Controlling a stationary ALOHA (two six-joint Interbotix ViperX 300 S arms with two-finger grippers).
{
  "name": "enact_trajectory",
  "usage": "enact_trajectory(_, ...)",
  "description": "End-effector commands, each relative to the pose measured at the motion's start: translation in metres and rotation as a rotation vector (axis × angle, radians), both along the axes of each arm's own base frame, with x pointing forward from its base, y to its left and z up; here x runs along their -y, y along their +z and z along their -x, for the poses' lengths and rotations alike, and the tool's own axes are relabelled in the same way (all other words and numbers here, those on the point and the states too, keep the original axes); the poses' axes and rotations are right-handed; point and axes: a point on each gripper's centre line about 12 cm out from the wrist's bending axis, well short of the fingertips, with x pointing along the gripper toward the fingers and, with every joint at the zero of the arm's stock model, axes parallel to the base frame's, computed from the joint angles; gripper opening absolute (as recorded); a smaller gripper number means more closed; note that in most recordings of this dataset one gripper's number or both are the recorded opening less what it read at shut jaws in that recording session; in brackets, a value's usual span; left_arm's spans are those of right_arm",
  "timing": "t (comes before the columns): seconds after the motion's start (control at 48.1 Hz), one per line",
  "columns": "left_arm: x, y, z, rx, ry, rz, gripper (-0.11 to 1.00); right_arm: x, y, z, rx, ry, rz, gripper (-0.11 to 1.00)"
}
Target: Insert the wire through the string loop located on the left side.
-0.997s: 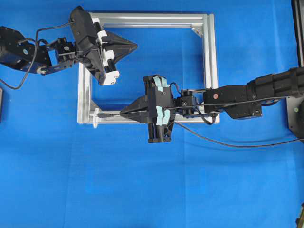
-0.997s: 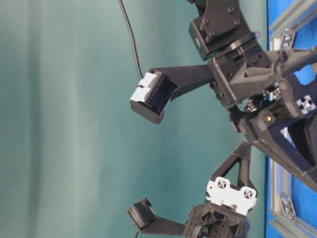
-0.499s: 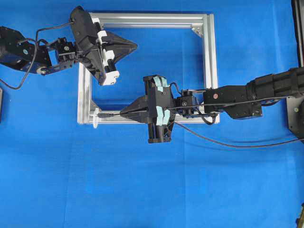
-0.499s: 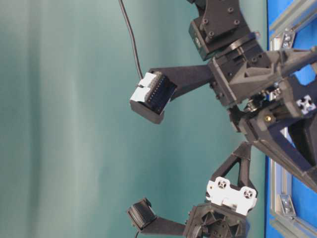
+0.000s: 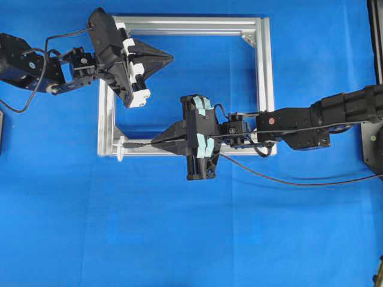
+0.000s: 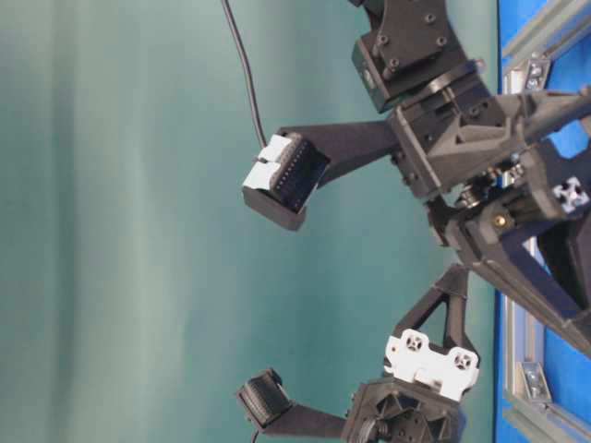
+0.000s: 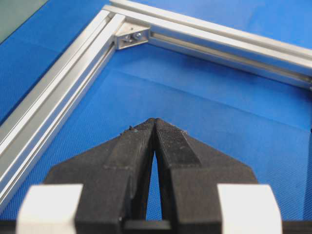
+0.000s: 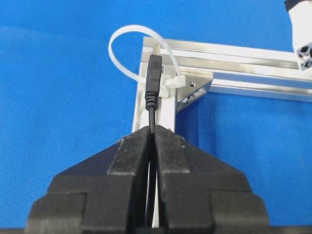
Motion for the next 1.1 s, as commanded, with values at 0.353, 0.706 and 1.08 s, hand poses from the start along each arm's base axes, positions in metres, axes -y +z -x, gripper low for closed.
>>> enact_trajectory(0.353,0.000,0.015,-0.002,0.044,-0.004,-0.015,0.00,-0.002,0.014,-0.005,0.038,0.003,-0.003,0.00)
enact_trajectory(0.706,0.000,0.016,-0.003,0.047,-0.004,-0.015,0.00,-0.004,0.015,-0.006,0.041,0.009,-0.003,0.00)
enact_trajectory(1.08,0.000,0.017,-0.004,0.051,-0.004,-0.017,0.00,-0.007,0.018,-0.029,0.077,0.012,-0.003,0.00)
